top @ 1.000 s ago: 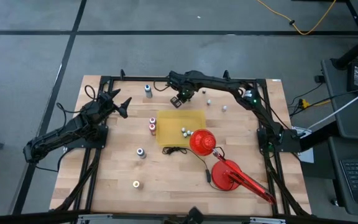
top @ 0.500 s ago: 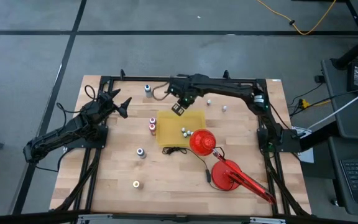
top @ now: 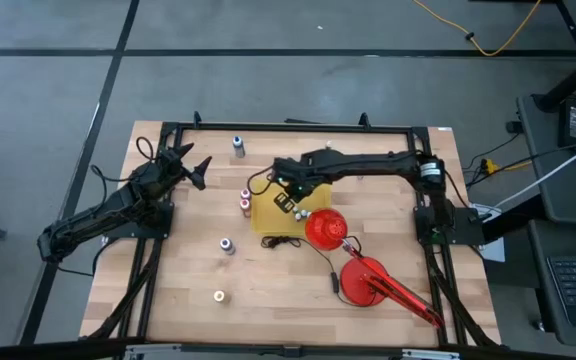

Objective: Pick & Place food coloring
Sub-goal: Put the small pink food coloring bottle into the yellow container

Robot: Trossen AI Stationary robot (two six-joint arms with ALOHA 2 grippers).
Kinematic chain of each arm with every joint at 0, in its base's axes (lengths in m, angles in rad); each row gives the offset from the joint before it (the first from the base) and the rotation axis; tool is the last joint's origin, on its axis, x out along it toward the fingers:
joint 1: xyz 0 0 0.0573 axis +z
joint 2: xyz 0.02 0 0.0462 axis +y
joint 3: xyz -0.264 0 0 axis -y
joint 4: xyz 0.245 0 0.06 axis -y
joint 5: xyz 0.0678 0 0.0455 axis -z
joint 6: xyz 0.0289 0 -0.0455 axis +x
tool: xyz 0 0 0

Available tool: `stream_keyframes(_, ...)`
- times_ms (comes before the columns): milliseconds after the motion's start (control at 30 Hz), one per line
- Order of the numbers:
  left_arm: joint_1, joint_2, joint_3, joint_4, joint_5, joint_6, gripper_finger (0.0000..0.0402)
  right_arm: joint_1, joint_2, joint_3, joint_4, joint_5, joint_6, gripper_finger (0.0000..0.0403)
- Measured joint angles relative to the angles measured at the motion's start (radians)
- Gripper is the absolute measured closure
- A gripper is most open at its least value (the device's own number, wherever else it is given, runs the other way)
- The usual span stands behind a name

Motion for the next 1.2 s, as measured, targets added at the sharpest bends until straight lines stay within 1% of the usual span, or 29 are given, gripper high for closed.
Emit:
stream_keyframes(67,0.0,0.0,0.0,0.0,0.0,0.0,0.0037,0.002,-0.02,-0.05,0.044,-0.001,0.026,0.0329)
stream_keyframes(300,0.0,0.0,0.0,0.0,0.0,0.0,0.0038,0.008,-0.049,-0.179,0.1,0.002,0.085,0.0328)
stream_keyframes(567,0.0,0.0,0.0,0.0,0.0,0.0,0.0038,0.021,-0.049,-0.258,0.166,-0.007,0.093,0.0328)
stream_keyframes(800,0.0,0.0,0.0,0.0,0.0,0.0,0.0037,0.029,-0.049,-0.292,0.184,-0.019,0.07,0.0328)
stream_keyframes(1200,0.0,0.0,0.0,0.0,0.0,0.0,0.0037,0.034,-0.008,-0.295,0.221,-0.025,0.037,0.0327)
